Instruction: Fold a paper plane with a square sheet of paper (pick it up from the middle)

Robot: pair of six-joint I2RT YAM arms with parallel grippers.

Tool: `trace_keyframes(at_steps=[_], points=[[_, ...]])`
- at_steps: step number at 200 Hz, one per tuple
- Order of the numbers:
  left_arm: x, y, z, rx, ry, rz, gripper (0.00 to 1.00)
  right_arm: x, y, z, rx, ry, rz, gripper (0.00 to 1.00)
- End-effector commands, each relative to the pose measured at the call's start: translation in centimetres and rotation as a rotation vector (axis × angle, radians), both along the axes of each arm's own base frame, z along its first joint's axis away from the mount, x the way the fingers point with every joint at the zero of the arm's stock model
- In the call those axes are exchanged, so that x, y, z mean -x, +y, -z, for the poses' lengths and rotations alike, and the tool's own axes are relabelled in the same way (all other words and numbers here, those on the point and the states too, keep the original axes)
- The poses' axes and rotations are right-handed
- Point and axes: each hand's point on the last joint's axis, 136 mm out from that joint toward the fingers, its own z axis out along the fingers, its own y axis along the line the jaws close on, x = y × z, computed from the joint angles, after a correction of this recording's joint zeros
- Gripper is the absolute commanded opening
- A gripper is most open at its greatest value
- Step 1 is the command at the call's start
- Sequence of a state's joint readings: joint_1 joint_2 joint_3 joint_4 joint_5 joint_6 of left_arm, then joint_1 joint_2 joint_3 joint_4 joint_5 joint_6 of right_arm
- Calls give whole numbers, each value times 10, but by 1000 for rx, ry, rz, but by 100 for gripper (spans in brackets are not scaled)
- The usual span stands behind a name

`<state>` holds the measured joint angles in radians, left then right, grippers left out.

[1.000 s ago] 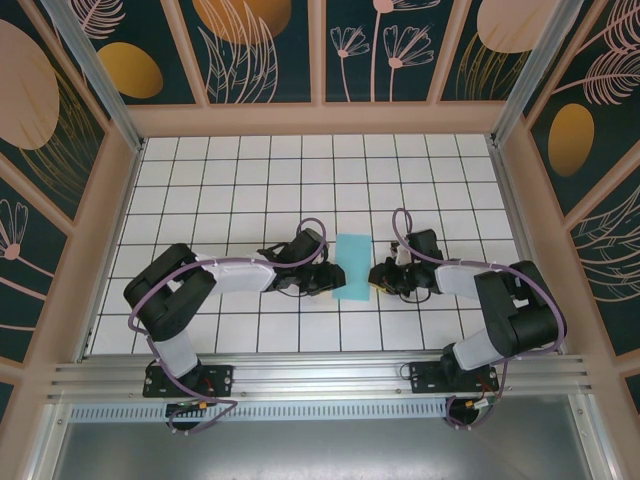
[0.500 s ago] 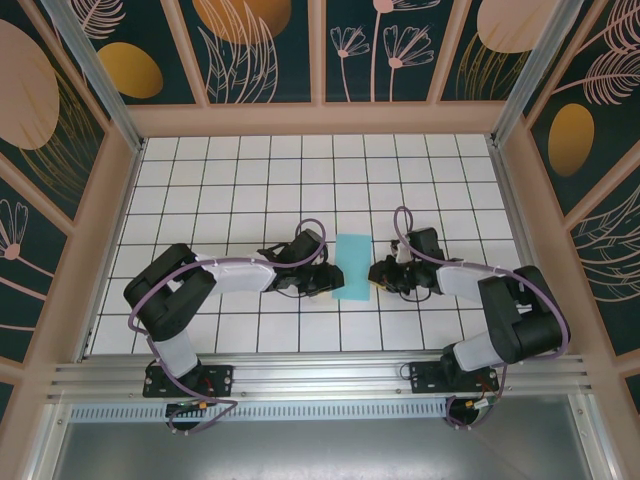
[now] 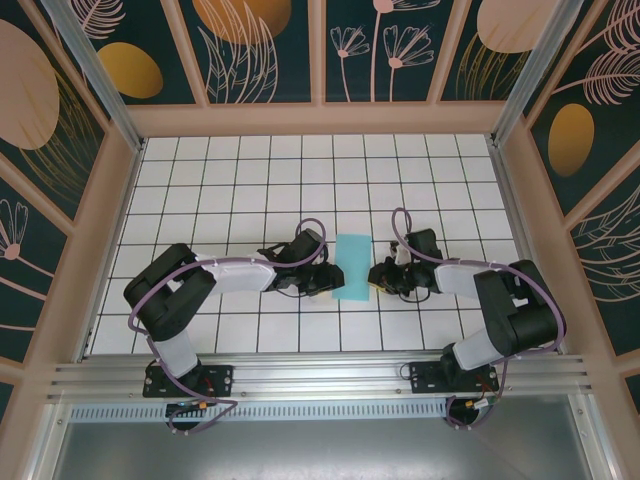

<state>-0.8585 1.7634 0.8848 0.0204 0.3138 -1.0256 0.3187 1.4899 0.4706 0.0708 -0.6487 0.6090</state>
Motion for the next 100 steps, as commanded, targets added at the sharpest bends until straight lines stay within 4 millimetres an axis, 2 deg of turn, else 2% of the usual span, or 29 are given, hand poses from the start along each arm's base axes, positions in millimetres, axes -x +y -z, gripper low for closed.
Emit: trace_keyframes(at_steps=[1, 100], points=[[0, -5, -2, -2, -4, 19, 43, 6, -7, 14, 60, 26, 0, 21], [4, -15, -1, 56, 23, 29, 45, 5, 0, 11, 16, 21, -11, 19]])
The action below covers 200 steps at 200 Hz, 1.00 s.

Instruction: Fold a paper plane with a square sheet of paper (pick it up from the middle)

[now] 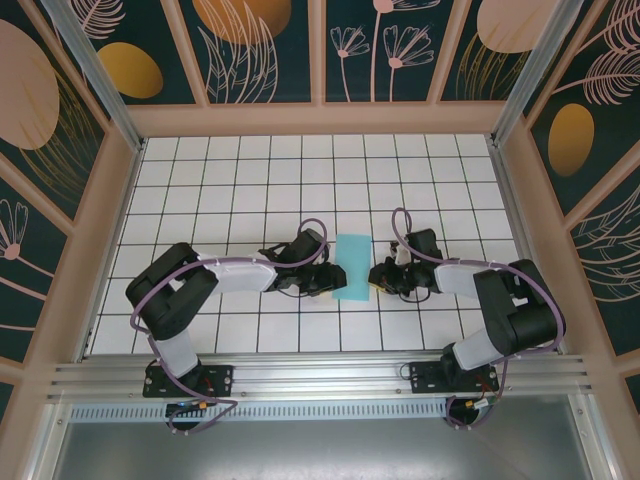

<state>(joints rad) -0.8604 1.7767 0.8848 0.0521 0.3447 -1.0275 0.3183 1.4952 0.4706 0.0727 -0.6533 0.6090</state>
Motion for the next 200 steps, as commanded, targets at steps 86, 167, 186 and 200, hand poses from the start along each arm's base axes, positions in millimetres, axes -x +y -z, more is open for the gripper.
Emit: trace_keyframes(at_steps=[86, 167, 186, 200], points=[[-26, 24, -38, -45, -166, -162, 46, -18, -3, -53, 73, -257, -75, 32], [-35, 100, -43, -84, -242, -424, 54, -22, 40, -84, 505, -686, -555, 56], [-40, 120, -44, -32, -236, -486, 59, -6, 45, -71, 580, -759, -792, 56], [-42, 132, -46, -17, -245, -514, 62, 14, 47, -57, 597, -786, -974, 56]])
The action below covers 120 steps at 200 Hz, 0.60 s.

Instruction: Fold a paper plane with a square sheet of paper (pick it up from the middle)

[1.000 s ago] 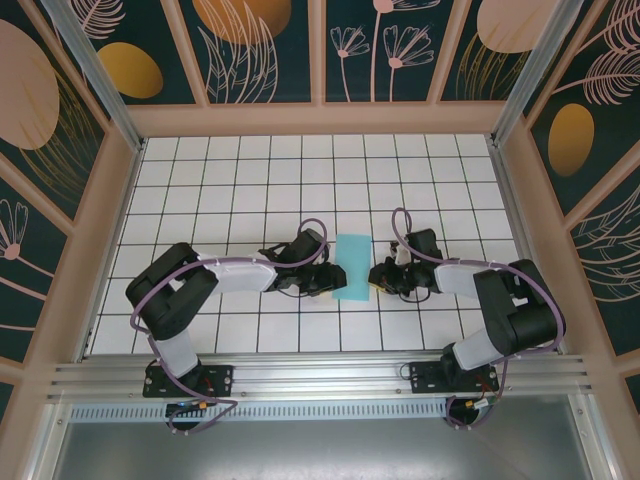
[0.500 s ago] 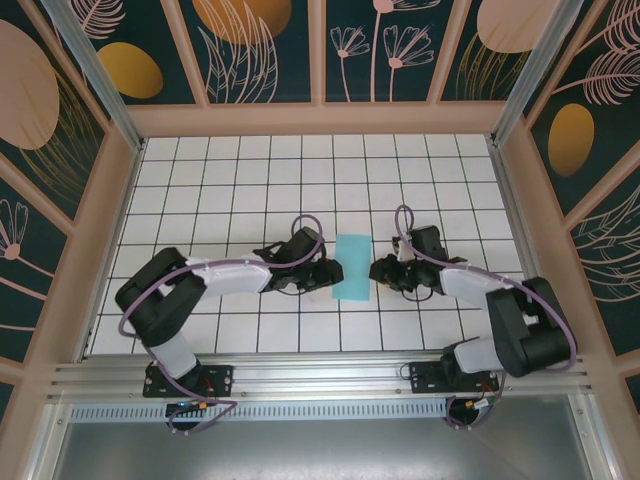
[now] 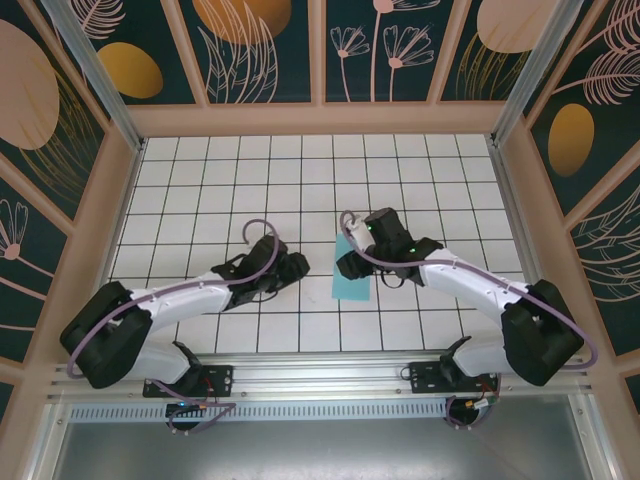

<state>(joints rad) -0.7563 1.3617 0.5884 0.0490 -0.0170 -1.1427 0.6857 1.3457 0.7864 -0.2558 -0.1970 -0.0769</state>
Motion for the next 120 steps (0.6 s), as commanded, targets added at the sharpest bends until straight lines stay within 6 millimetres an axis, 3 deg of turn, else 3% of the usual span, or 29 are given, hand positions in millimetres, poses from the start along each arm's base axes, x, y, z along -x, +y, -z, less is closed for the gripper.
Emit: trace_keyframes(at_steps=[1, 25, 56, 120], points=[[-12, 18, -11, 54, -50, -85, 62, 27, -13, 29, 258, -73, -298, 56], [-13, 25, -12, 30, -63, -82, 65, 47, -14, 51, 327, -51, -436, 58], [-11, 24, -5, 6, -50, -52, 66, 56, -9, 62, 328, -29, -482, 57], [-10, 19, 4, 4, -32, -21, 66, 51, -15, 86, 430, -70, -486, 57]])
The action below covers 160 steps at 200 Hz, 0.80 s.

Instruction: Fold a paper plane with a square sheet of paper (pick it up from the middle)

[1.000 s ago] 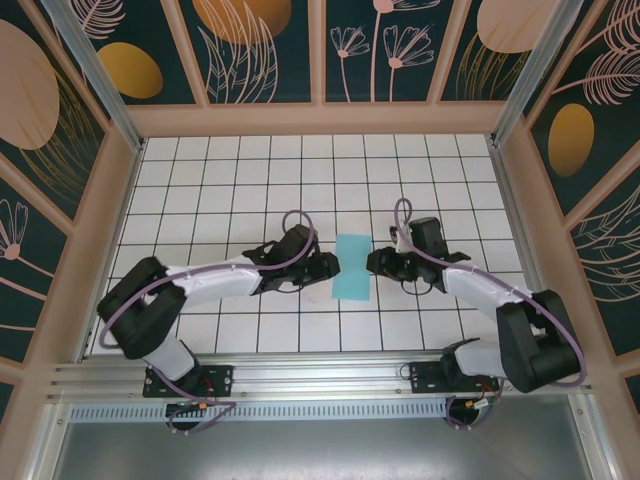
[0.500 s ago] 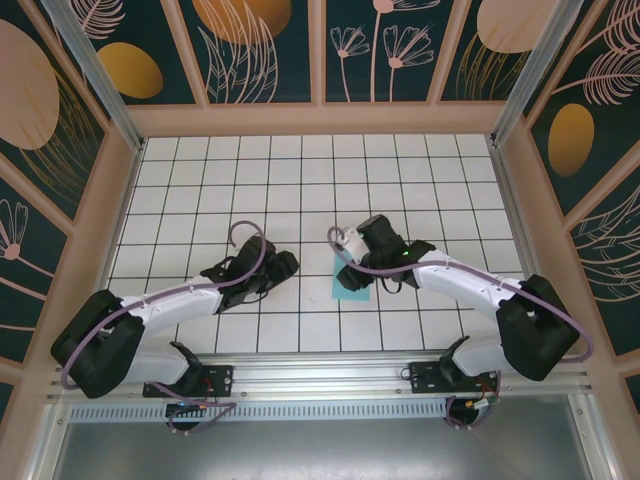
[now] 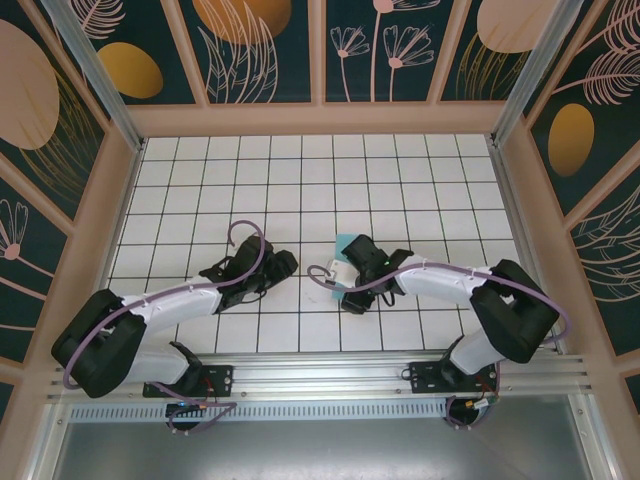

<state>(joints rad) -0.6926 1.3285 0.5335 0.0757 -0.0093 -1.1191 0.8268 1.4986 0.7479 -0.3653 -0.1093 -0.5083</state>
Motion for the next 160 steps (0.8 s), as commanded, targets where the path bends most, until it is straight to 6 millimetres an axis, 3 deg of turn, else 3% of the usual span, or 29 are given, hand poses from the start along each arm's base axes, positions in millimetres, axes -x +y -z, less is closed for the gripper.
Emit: trace_keyframes(at_steps=[1, 79, 160], points=[[-4, -4, -2, 9, -22, 21, 66, -4, -7, 10, 53, -50, -25, 57], [-3, -8, 1, 17, -6, 36, 67, -17, -12, 13, 90, -142, 2, 52], [-3, -9, 3, 18, 1, 37, 68, -29, -10, -9, 6, -258, 59, 19]])
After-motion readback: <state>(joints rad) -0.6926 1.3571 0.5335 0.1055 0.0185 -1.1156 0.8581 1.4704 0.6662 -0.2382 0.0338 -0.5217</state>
